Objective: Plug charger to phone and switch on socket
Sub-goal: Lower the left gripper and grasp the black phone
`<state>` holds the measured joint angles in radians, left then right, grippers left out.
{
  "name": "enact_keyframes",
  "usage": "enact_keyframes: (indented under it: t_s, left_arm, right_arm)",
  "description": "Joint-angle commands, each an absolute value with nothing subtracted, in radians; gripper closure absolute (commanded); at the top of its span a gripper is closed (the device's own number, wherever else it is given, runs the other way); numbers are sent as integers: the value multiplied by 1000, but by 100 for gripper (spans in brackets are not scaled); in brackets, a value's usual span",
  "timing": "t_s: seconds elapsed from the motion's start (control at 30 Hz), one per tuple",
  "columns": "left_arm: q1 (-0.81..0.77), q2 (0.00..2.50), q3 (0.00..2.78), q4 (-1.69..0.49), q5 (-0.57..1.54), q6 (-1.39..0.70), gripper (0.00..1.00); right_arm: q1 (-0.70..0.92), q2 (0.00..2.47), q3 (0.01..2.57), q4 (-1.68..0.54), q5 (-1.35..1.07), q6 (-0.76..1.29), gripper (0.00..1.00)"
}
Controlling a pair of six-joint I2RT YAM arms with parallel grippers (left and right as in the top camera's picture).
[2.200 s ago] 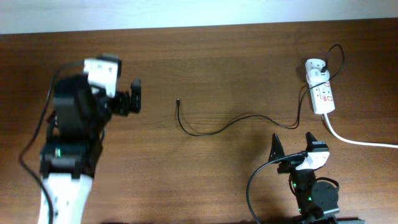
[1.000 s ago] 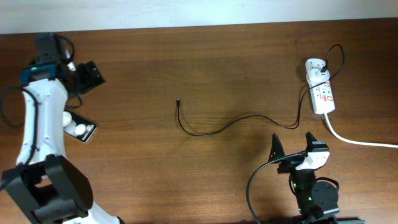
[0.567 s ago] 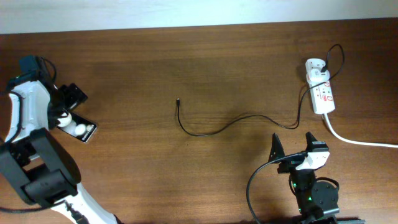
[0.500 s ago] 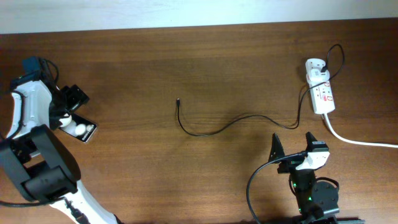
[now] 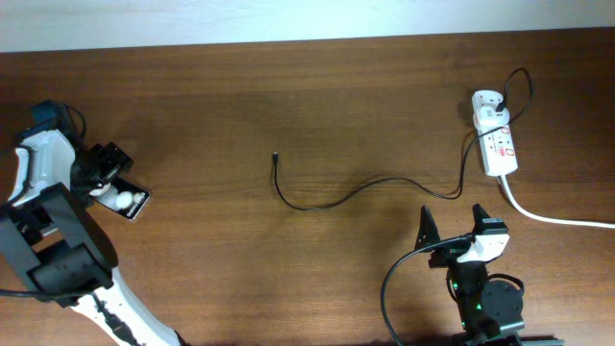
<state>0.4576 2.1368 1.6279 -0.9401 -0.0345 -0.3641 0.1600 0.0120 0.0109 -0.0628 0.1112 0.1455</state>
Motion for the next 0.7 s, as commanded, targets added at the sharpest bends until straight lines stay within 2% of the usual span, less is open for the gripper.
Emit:
enact_keyframes:
  t_s: [0.0, 0.67]
  left_arm:
    - [461, 2151, 1637, -927, -42, -381, 1]
    - [484, 2199, 1637, -868, -42, -382, 1]
  right_arm:
    - [157, 4, 6, -71, 113, 139, 1]
    - [157, 4, 6, -71, 113, 139, 1]
